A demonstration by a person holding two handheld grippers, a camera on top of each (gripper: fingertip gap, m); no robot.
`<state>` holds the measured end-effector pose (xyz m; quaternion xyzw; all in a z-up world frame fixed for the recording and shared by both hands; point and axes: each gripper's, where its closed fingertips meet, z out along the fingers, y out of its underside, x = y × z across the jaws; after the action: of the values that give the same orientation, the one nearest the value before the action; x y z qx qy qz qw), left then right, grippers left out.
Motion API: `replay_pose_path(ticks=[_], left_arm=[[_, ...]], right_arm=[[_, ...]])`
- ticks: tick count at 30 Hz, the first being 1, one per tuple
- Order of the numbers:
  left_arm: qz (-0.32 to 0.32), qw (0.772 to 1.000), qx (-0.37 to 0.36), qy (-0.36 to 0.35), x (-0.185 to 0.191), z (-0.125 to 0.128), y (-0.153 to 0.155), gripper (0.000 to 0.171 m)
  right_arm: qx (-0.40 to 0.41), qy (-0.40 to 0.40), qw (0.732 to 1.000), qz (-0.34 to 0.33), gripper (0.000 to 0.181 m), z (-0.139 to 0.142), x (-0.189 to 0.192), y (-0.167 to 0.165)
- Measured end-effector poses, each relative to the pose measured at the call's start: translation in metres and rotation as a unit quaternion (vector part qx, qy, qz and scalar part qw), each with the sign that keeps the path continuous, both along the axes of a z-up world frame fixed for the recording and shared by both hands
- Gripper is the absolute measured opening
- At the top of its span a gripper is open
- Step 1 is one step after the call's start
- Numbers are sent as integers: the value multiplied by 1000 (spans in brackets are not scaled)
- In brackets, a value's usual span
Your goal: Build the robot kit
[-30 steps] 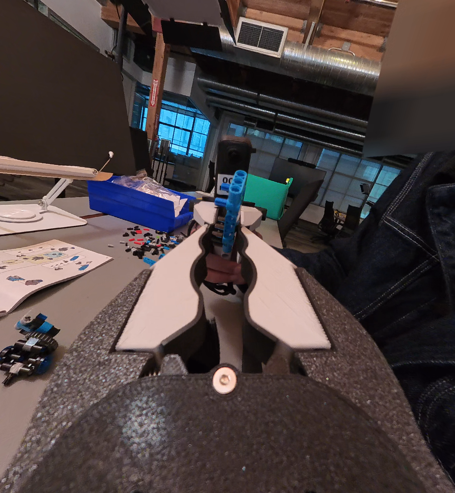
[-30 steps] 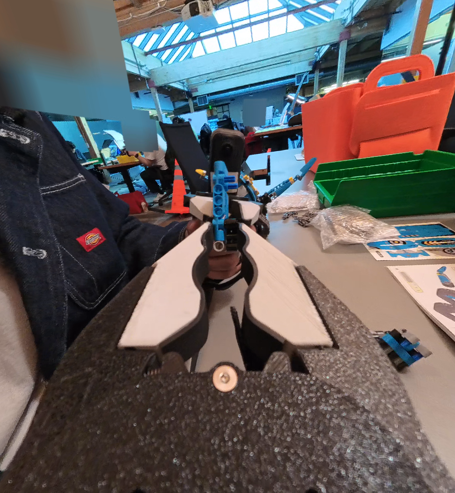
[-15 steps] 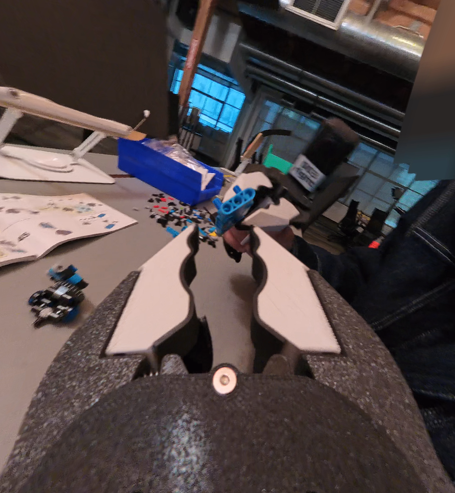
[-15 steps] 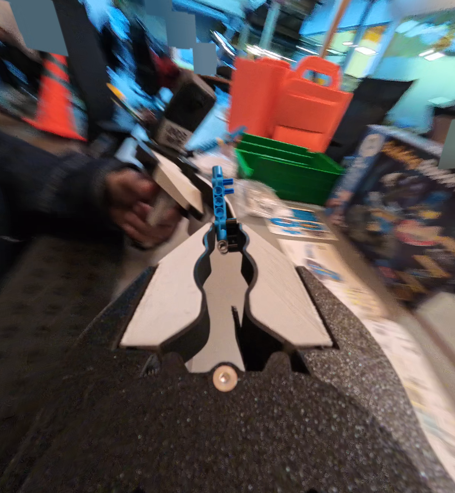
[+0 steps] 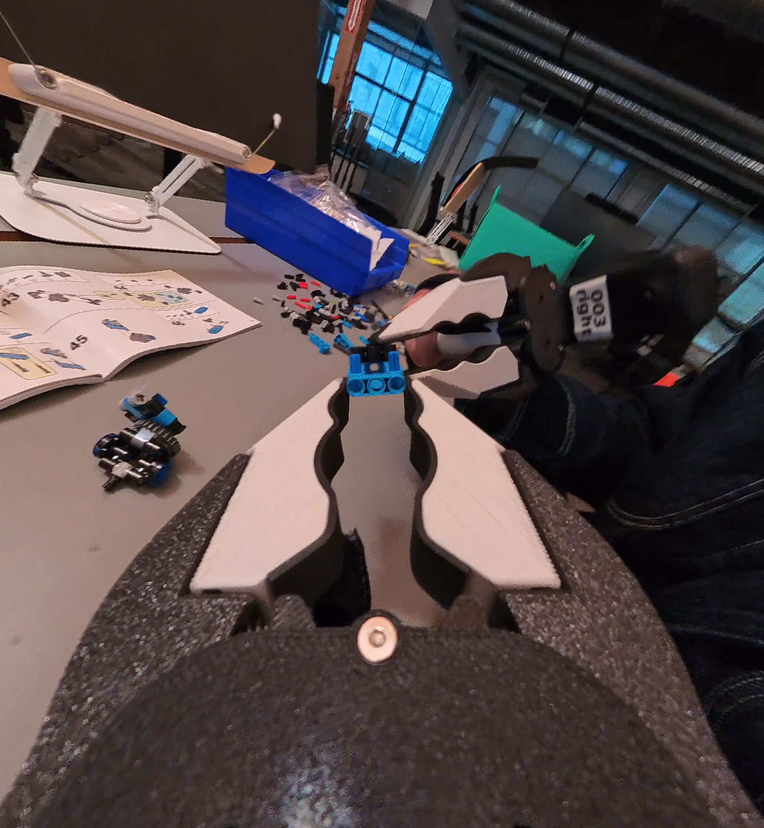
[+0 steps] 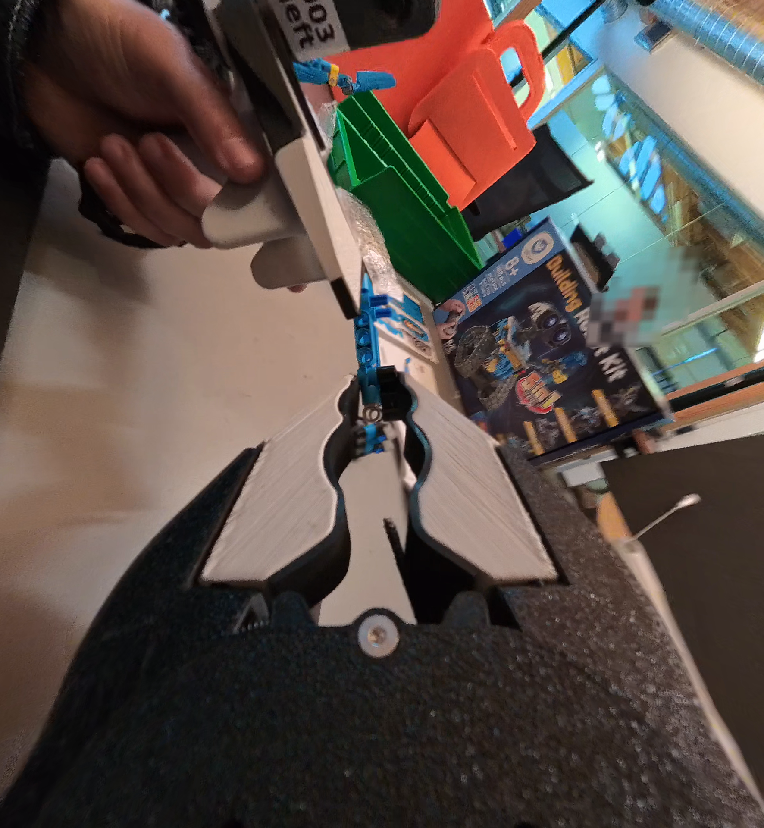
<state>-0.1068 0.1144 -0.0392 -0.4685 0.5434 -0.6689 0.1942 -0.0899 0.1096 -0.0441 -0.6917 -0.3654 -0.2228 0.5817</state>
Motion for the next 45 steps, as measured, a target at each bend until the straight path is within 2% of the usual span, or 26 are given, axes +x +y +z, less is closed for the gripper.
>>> replay_pose_path(ticks=[2, 4, 6, 8, 11, 14, 16, 20, 22, 28, 33, 35, 37, 40, 43, 45], left_arm=[[11, 1000, 26, 9, 2, -6, 1, 24], [37, 997, 71, 19, 6, -15, 5, 24], [63, 989, 125, 41, 11, -29, 10, 24], [64, 978, 178, 86, 15, -53, 8, 24], [61, 955, 259, 134, 22, -81, 5, 25], [27, 954, 251, 164, 32, -90, -6, 25], [23, 953, 253, 165, 34, -91, -8, 25], [19, 946, 280, 164, 32, -96, -12, 25], [8, 939, 288, 185, 30, -105, -14, 25], [-6, 921, 322, 218, 24, -122, -15, 25], [-14, 922, 315, 225, 22, -123, -16, 25], [-16, 918, 328, 222, 22, -124, -16, 25], [-15, 916, 335, 221, 22, -124, -16, 25], [-31, 913, 337, 226, 20, -124, -19, 26], [-33, 904, 350, 244, 17, -118, -15, 35], [-15, 900, 361, 243, 15, -94, -10, 40]], right_arm=[[-39, 76, 996, -7, 20, -8, 3, 0], [-73, 143, 987, -31, 43, -8, 15, -3], [-104, 209, 970, -69, 46, -14, 42, -10], [-134, 255, 945, -154, 57, -33, 88, -20], [-140, 306, 910, -240, 54, -56, 144, -43], [-131, 346, 884, -286, 48, -62, 172, -49], [-139, 348, 880, -291, 45, -66, 172, -46], [-140, 267, 905, -300, 36, -67, 167, -45], [-135, 261, 909, -296, 35, -65, 164, -43], [-137, 322, 890, -291, 35, -67, 165, -43], [-144, 344, 877, -303, 35, -71, 175, -47], [-201, 372, 861, -284, 35, -71, 169, -55], [-281, 381, 840, -264, 63, -54, 163, -72], [-319, 281, 859, -286, 43, 3, 184, -89], [-372, 256, 842, -297, 56, 38, 198, -76], [-360, 274, 838, -305, 56, 41, 216, -45]])
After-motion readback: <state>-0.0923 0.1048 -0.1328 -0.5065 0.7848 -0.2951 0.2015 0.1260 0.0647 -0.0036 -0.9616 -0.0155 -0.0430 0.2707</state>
